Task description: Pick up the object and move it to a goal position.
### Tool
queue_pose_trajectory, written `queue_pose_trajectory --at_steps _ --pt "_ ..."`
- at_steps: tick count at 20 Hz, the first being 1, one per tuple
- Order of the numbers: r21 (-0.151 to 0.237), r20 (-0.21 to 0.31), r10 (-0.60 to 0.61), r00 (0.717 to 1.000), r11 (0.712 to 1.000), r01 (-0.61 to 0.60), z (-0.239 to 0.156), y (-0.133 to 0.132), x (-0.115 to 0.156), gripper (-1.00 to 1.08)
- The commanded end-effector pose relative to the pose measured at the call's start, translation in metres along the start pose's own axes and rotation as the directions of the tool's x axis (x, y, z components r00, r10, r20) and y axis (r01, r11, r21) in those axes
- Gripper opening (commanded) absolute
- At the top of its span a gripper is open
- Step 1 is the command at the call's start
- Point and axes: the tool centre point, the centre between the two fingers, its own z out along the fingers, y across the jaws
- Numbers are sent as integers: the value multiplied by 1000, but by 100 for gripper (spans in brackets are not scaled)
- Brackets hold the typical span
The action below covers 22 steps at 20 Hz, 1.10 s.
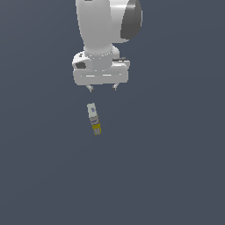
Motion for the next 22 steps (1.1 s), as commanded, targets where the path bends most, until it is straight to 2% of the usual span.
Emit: queue_pose_trajectory --at_steps 1,12,22 --pt "-3 -3 -32 999 999 32 13 9 4 100" --pt "-23 -13 -174 985 985 174 71 49 16 100" --pt "-29 -13 -208 978 978 207 86 59 17 100"
